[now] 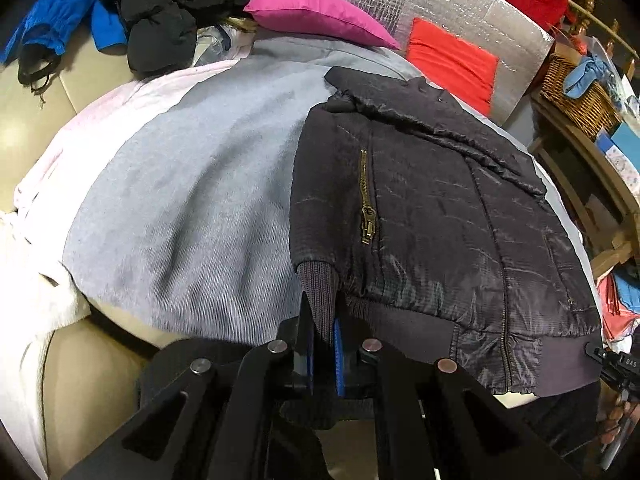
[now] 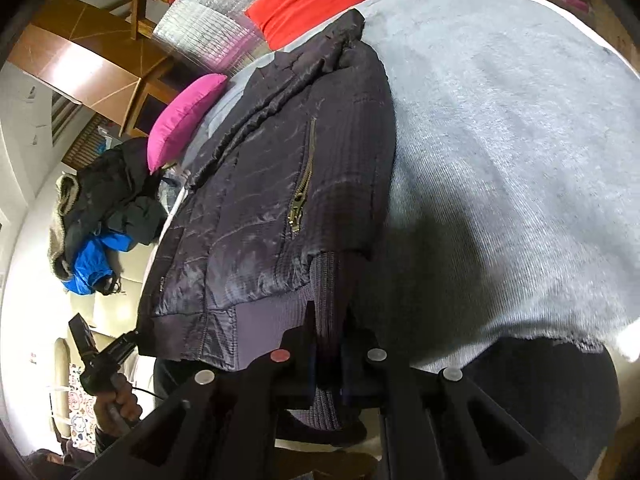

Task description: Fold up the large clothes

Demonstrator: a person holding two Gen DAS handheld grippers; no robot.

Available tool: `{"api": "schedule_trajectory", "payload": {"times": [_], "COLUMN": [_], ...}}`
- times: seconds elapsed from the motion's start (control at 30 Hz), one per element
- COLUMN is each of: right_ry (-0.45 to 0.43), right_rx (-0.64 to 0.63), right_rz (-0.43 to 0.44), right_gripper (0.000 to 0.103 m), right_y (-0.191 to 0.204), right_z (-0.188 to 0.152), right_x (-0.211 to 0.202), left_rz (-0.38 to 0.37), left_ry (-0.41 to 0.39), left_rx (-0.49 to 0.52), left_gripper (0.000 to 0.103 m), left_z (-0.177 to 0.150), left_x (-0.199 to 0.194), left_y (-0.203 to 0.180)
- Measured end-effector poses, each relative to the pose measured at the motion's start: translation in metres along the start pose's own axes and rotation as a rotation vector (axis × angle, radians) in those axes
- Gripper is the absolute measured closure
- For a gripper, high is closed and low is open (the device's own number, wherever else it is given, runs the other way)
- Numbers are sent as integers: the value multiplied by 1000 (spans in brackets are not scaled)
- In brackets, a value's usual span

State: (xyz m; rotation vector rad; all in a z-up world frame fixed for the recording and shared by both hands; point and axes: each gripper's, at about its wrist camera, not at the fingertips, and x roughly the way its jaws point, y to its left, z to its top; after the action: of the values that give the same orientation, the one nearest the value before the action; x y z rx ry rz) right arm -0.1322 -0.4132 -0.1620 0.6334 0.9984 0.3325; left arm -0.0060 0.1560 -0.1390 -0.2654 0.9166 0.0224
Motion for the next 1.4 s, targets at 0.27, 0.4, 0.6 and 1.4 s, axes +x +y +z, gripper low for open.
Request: {"api": "schedule_trajectory", "payload": {"times": [0.27,0.4,0.6,1.4], "right_ry": [-3,-20,-60,-220], "right_rx": [8,21,34,69], "right_rz": [45,100,180,365], "right_gripper": [94,94,95,95], "right_y": [2,3,-2,9], "right_z": [-2,6,15,54], "right_x": [-13,-19,-34,-69], "left_rz": [-48,-98,-212,-325], "left_ry": [-1,-18,-11,-146], "left_rx": [-22,-48,-162,-210], "left_gripper": [95,95,95,95], "left_z": [13,24,29,75], "left_x": [-6,-10,-14,-46], "left_y": [1,1,18,15]}}
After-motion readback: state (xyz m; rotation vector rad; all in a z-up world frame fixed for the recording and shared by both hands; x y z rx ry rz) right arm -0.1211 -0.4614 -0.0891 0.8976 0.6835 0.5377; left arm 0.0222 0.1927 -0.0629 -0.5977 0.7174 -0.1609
